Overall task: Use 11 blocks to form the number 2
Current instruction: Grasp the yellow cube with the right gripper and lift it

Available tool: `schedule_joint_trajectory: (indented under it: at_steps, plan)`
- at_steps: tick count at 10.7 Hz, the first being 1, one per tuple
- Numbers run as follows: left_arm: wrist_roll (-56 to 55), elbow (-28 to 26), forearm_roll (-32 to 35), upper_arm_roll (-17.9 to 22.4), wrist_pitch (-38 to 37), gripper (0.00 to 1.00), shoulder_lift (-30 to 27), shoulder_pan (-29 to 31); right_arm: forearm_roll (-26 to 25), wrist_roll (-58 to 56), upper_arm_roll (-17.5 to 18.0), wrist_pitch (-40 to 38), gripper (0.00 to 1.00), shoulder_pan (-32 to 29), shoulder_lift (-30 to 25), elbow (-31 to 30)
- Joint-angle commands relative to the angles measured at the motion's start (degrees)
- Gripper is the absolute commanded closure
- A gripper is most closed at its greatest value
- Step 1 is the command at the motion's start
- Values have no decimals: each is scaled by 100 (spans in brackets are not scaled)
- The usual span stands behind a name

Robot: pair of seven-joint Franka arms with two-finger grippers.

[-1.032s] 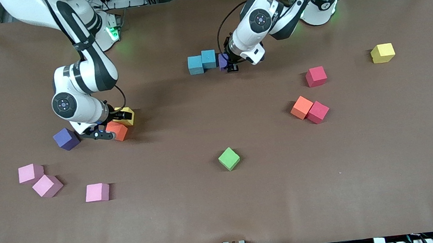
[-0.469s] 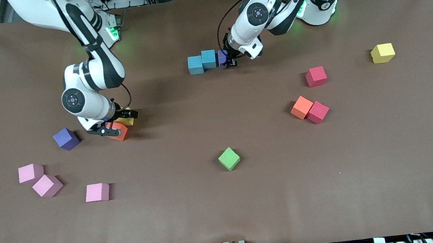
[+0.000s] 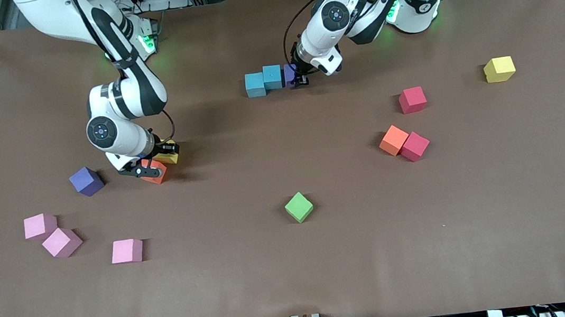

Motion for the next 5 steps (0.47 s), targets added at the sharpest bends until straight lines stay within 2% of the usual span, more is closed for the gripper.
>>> schedule_joint_trajectory:
  at_steps: [1,5]
  plan:
    - [-24,-30,-159,-84,248,76,157,-59,126,-195,30,-14,73,96,12,69]
    - [-24,-30,-159,-84,371,75,298,-112,126,-89,276,-67,73,131,-129,227]
